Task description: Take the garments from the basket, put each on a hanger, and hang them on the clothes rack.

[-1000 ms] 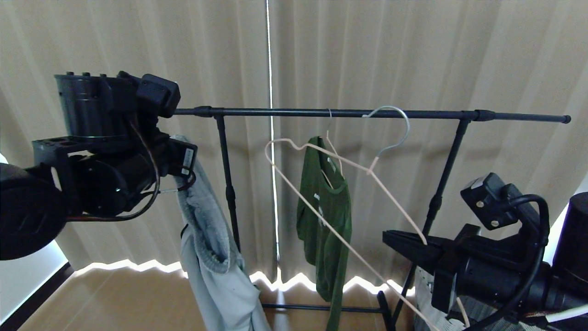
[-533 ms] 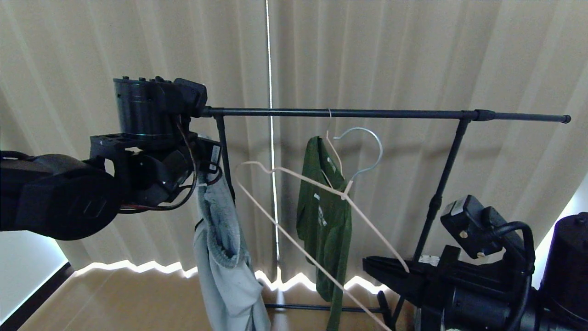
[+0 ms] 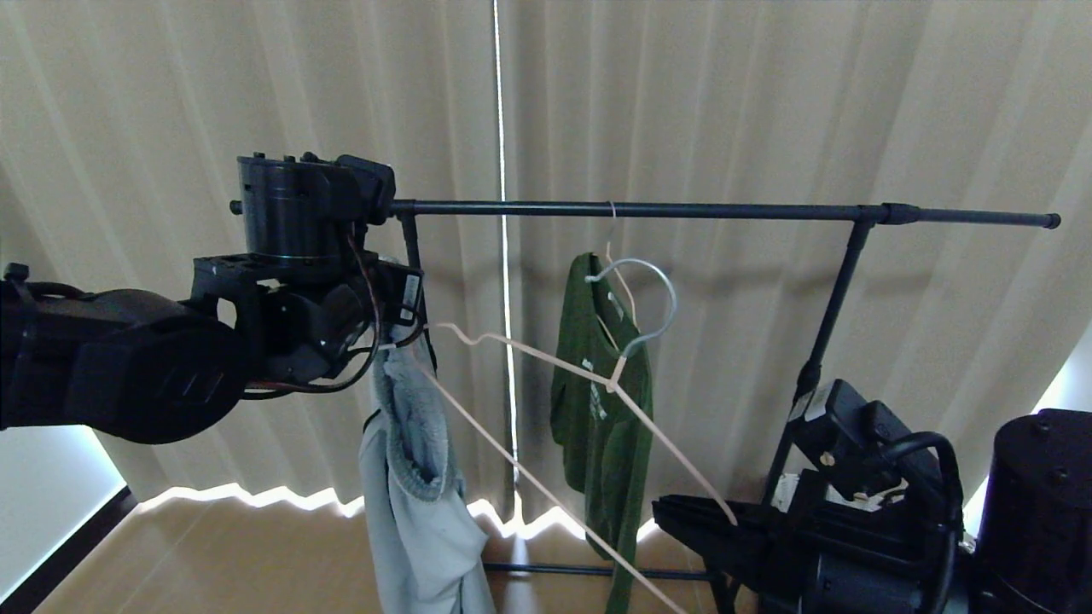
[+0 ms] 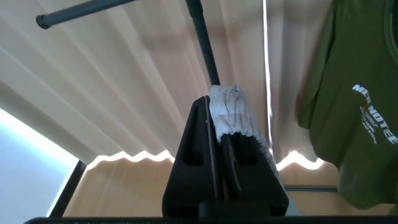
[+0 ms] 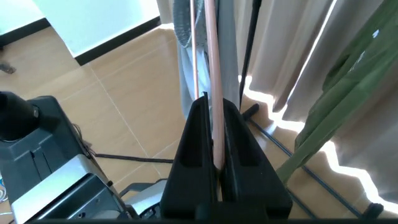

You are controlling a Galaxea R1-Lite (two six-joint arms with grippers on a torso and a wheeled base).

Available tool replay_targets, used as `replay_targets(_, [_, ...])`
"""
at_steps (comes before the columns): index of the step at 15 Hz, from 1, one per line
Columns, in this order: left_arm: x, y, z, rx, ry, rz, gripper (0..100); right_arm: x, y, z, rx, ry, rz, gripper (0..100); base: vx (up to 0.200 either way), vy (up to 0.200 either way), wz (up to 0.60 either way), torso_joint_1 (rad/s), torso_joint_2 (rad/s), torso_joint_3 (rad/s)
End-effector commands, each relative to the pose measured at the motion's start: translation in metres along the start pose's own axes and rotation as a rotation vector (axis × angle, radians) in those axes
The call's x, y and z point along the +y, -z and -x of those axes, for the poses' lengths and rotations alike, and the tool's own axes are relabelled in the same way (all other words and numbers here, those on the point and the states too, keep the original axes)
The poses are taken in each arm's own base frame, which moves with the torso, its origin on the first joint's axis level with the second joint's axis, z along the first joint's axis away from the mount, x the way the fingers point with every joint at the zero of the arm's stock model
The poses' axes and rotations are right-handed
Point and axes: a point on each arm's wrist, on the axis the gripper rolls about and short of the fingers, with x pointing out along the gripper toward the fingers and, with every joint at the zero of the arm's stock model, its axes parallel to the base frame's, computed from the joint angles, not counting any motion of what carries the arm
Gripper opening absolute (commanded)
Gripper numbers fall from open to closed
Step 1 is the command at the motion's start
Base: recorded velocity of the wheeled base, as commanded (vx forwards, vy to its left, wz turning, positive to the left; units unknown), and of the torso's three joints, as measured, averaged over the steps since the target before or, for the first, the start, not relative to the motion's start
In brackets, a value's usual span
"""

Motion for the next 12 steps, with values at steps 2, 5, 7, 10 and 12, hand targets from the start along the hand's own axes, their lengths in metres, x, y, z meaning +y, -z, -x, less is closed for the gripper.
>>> replay_targets(2, [-0.004, -0.002, 0.006, -0.004, -0.004, -0.004, 0, 0.001, -0.002, -0.025, -0.020, 0.002, 0.006, 0, 0.000, 0.000, 0.00, 0.000, 0.00, 0.000])
replay_targets(5, [-0.007, -0.002, 0.010, 0.000, -0.037, -0.011, 0, 0.001, -0.006, -0.046, -0.023, 0.016, -0.012, 0, 0.000, 0.000, 0.00, 0.000, 0.00, 0.000])
replay_targets(7, [-0.007, -0.003, 0.011, -0.003, -0.039, -0.008, 0, 0.001, -0.006, -0.053, -0.013, 0.019, -0.030, 0, 0.000, 0.000, 0.00, 0.000, 0.00, 0.000])
replay_targets(10, [-0.005, 0.000, 0.012, 0.011, -0.040, -0.017, 0, 0.001, -0.004, -0.065, -0.004, 0.055, -0.075, 0, 0.000, 0.000, 0.00, 0.000, 0.00, 0.000])
replay_targets(12, [-0.001, 0.000, 0.015, 0.027, -0.054, -0.026, 0, 0.000, -0.005, -0.075, -0.007, 0.098, -0.090, 0, 0.000, 0.000, 0.00, 0.000, 0.00, 0.000])
